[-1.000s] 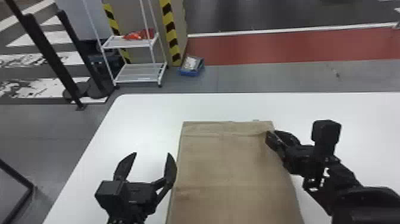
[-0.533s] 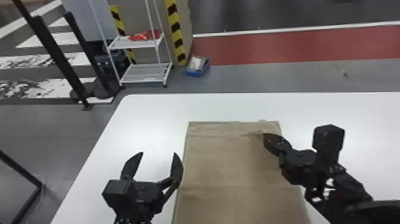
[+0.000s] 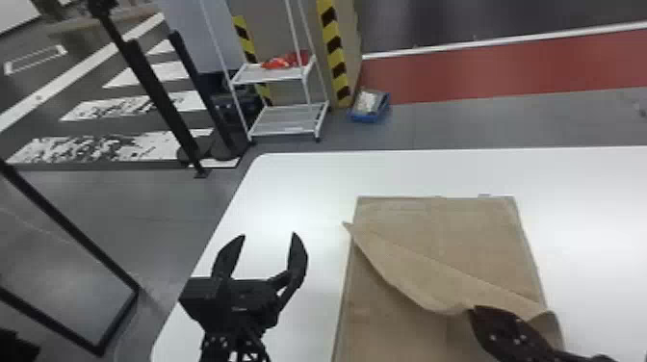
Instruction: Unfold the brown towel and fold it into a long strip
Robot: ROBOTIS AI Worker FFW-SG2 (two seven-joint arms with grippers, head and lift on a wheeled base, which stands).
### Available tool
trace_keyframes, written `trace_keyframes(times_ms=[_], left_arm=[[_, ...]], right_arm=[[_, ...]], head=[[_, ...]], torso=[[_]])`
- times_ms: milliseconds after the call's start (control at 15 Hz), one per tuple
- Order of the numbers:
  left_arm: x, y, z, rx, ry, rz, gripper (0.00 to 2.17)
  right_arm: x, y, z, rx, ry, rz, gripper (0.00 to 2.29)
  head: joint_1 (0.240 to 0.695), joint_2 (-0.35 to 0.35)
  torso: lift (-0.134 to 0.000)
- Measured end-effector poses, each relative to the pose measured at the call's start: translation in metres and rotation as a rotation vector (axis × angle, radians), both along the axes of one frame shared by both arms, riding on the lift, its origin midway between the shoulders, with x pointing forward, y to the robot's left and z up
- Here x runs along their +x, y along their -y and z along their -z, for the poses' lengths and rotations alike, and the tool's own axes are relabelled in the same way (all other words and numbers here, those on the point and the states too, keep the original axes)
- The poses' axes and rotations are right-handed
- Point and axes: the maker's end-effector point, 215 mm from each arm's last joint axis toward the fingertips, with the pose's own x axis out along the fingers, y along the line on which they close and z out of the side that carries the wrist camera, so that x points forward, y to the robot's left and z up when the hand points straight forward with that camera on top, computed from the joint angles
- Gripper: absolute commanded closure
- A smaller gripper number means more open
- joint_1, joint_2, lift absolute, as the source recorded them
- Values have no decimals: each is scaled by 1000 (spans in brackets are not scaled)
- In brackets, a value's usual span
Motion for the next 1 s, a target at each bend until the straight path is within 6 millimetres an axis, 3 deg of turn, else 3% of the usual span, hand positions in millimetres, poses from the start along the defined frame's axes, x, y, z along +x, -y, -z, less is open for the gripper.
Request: trace_keyframes(times_ms=[67, 133, 200, 267, 400, 667, 867, 1000], left_arm=[[-4, -13, -3, 3, 3, -21, 73], [-7, -20, -4, 4, 3, -32, 73], [-8, -23, -4, 5, 2, -37, 73], [-10, -24, -4, 6, 1, -38, 73], [-12, -25, -4, 8, 0, -40, 73], [-11, -20, -3, 5, -2, -32, 73], [-10, -17, -2, 4, -3, -28, 73], [-10, -17, 1, 2, -8, -27, 73]], right_arm=[[-13, -3, 7, -24, -11, -48, 1568], [-25, -7, 13, -41, -25, -94, 1220], [-32, -10, 17, -50, -33, -128, 502], [-37, -12, 21, -58, -41, -151, -2], [-38, -10, 21, -61, -39, -156, -2], [-16, -6, -17, 15, 19, -123, 53], [21, -5, -40, 89, 15, -82, 70], [61, -1, -27, 99, -45, -34, 76]], head=[[695, 350], [695, 350], [695, 350], [695, 350], [695, 350], [695, 350], [695, 350], [695, 350]], torso=[[-123], [-123], [-123], [-123], [-123], [-123], [-123], [-123]])
